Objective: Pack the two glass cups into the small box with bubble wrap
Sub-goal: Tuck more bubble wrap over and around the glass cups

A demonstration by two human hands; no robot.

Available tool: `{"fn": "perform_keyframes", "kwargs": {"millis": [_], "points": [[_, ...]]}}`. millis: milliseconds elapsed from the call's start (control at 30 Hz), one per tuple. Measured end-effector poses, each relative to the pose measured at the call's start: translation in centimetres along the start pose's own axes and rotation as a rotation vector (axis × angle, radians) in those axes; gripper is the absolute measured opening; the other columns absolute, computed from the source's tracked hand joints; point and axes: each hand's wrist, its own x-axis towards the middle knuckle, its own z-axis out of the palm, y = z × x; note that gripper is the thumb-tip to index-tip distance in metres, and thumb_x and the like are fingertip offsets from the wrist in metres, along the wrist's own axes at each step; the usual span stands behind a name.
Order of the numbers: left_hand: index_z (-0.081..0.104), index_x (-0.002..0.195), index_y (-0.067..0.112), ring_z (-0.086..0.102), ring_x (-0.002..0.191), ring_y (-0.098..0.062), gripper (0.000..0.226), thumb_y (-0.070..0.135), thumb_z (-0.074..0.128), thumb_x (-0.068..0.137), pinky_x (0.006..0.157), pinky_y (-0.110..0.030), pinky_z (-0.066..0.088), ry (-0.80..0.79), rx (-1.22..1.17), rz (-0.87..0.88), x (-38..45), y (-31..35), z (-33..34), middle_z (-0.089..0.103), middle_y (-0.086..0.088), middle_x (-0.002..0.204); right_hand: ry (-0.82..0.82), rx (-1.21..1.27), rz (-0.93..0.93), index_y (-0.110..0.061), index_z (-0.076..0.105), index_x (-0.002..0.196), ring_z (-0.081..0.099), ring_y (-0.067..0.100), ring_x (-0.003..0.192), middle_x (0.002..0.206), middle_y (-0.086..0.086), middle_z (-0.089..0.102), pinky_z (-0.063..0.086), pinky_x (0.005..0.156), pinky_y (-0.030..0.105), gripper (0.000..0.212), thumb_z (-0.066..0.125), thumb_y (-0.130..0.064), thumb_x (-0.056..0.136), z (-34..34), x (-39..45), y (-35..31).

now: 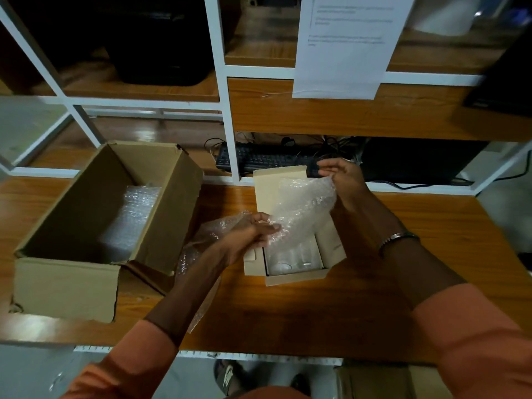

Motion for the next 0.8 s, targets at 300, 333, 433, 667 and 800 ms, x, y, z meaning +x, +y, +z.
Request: {"fn": "perform_keyframes", "kwargs": {"millis": [300, 333, 433, 667, 800], "points": [[0.077, 0.111, 0.019, 0.069, 0.115, -0.033, 0.015, 0.019, 0.072, 0.097, 0.101, -0.051, 0.056, 0.26, 0.271, 0.062, 2.1, 1.1, -2.8, 0.076, -0.007, 0.116, -0.557, -0.663, 0.1, -0.023, 0.067, 0.124, 0.061, 0.026, 0.123, 0.134, 0.007, 0.062, 0.06, 0.078, 0.038, 0.058, 0.054, 0.018, 0.085, -1.5, -3.7, 0.9], [0.078, 0.115, 0.021, 0.07, 0.115, -0.031, 0.02, 0.019, 0.075, 0.095, 0.101, -0.051, 0.058, 0.217, 0.355, 0.069, 2.5, 1.1, -3.1, 0.076, -0.004, 0.119, -0.651, -0.778, 0.117, -0.026, 0.064, 0.131, 0.058, 0.026, 0.127, 0.142, 0.005, 0.058, 0.06, 0.084, 0.039, 0.06, 0.059, 0.015, 0.087, -1.1, -4.3, 1.4], [0.075, 0.125, 0.027, 0.066, 0.122, -0.017, 0.033, 0.028, 0.078, 0.092, 0.102, -0.047, 0.058, 0.047, 0.74, 0.106, 4.0, 1.8, -3.0, 0.069, 0.005, 0.134, -0.86, -1.032, 0.289, -0.033, 0.049, 0.149, 0.057, 0.024, 0.121, 0.147, -0.005, 0.044, 0.059, 0.084, 0.034, 0.063, 0.074, -0.016, 0.093, 0.3, -6.1, 2.7], [0.066, 0.135, 0.026, 0.064, 0.109, -0.016, 0.047, 0.035, 0.079, 0.09, 0.087, -0.033, 0.049, 0.05, 1.363, 0.229, 6.5, 2.9, -0.6, 0.07, -0.001, 0.128, -0.587, -1.16, 0.113, -0.022, 0.052, 0.148, 0.051, 0.026, 0.134, 0.155, 0.005, 0.048, 0.045, 0.098, 0.031, 0.053, 0.068, -0.03, 0.098, 2.8, -7.5, 4.3], [0.06, 0.141, 0.03, 0.053, 0.132, -0.029, 0.059, 0.055, 0.072, 0.089, 0.107, -0.048, 0.044, 0.302, 1.603, 0.294, 5.1, 1.6, 0.0, 0.06, -0.005, 0.142, -0.537, -1.053, 0.147, -0.019, 0.05, 0.15, 0.052, 0.027, 0.137, 0.156, 0.006, 0.05, 0.046, 0.101, 0.032, 0.062, 0.07, -0.042, 0.096, 3.7, -9.0, 6.8]]}}
